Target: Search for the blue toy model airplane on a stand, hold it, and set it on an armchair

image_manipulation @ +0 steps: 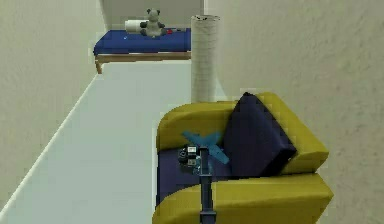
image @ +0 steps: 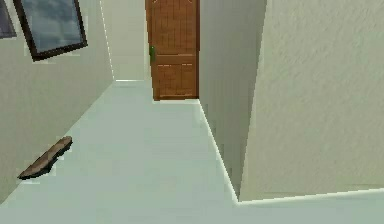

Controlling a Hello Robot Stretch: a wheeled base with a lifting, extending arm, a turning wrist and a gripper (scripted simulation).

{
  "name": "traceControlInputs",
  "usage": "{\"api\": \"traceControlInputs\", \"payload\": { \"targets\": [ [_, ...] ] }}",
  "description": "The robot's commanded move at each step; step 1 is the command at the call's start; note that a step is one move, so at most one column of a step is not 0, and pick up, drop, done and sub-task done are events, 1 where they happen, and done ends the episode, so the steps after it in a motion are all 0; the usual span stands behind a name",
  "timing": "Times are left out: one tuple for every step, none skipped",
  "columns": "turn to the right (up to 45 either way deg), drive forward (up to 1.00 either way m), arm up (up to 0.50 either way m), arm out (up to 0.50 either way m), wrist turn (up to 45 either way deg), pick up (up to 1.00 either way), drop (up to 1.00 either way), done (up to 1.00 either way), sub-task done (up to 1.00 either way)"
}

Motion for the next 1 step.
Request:
{"api": "traceControlInputs", "payload": {
  "targets": [
    [0.0, 0.00, 0.10, 0.00, 0.0, 0.00, 0.00, 0.00, 0.00]
  ]
}}
